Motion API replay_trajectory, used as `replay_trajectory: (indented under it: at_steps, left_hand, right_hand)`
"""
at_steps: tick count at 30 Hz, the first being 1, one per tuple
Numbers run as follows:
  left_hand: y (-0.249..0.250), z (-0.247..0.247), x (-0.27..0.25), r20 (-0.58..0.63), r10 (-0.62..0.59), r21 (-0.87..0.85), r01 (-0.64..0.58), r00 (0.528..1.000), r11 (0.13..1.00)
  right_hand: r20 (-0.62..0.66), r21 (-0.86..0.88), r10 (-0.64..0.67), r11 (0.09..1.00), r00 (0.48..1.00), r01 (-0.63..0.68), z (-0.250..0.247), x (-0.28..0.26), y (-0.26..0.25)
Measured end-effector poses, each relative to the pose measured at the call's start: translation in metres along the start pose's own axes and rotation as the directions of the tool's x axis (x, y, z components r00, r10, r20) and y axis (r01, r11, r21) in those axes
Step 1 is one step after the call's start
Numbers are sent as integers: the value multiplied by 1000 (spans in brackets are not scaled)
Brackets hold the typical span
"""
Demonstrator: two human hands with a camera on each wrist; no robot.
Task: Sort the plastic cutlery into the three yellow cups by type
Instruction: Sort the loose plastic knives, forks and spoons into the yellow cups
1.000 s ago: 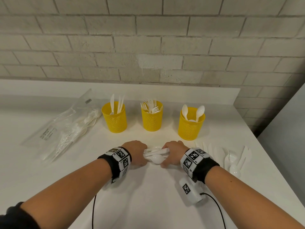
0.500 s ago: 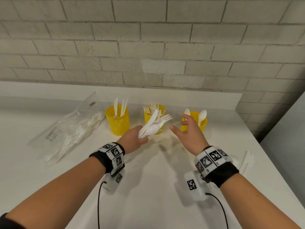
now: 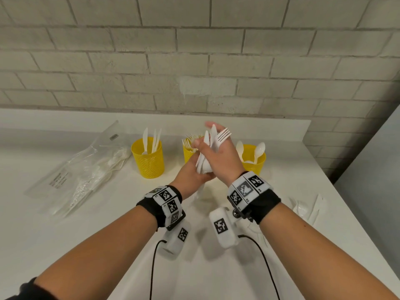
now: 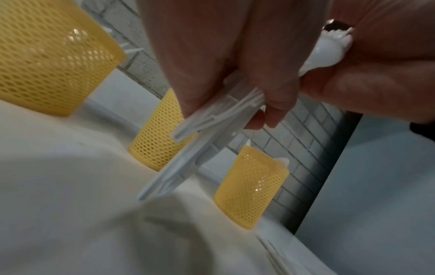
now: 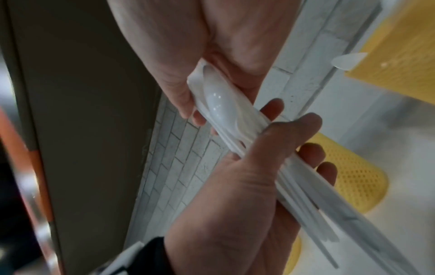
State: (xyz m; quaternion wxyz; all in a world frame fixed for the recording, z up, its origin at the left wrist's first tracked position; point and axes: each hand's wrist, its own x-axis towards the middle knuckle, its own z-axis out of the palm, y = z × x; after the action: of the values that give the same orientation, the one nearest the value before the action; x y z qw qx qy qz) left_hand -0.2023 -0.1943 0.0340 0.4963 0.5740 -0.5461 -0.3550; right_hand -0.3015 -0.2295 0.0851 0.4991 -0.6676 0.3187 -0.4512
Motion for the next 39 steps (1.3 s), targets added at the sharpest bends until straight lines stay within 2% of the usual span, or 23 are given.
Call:
replay_trajectory:
  at_steps: [2, 5, 10, 13, 16, 18, 22, 28, 31, 36, 39]
  left_hand:
    - [-4, 0, 3, -45, -47, -81, 43, 998, 996]
    - [-15, -2, 4, -100, -153, -80, 146, 983, 986]
    - [-18, 0, -8, -79, -157, 81, 163, 984, 983]
    - [-19, 0, -13, -45, -150, 114, 154, 988, 981]
    - [-23, -1, -14, -1, -217, 128, 215, 976, 968]
    - [-27, -2, -14, 23, -255, 153, 248, 967, 957]
    - [-29, -1, -16, 4, -204, 108, 202, 979, 973]
    - [-24, -3, -13, -112, -110, -27, 108, 988, 994]
    - [-28, -4, -12, -144, -133, -6, 133, 981, 991]
    - [-40, -5, -15, -91, -245, 64, 251, 965, 966]
    - [-40, -6, -15, -60, -221, 52, 225, 973, 973]
  right_hand:
    - [47, -38, -43, 998, 998, 45, 4, -1, -8]
    - [64, -64, 12, 998, 998, -8, 10, 0, -1]
    - [113, -114, 130, 986, 985, -117, 16, -2, 24]
    - [121, -127, 141, 984, 983, -126, 15, -5, 31]
    - [121, -191, 120, 977, 985, -96, 15, -8, 38]
    - [133, -193, 153, 973, 979, -126, 14, -10, 41]
    - [150, -125, 178, 979, 973, -160, 12, -12, 44]
    - [151, -81, 60, 996, 987, -48, 13, -9, 31]
    - [172, -70, 71, 996, 983, -59, 13, -11, 35]
    - [198, -144, 236, 967, 952, -210, 11, -14, 54]
    - [175, -250, 204, 955, 963, -157, 6, -13, 54]
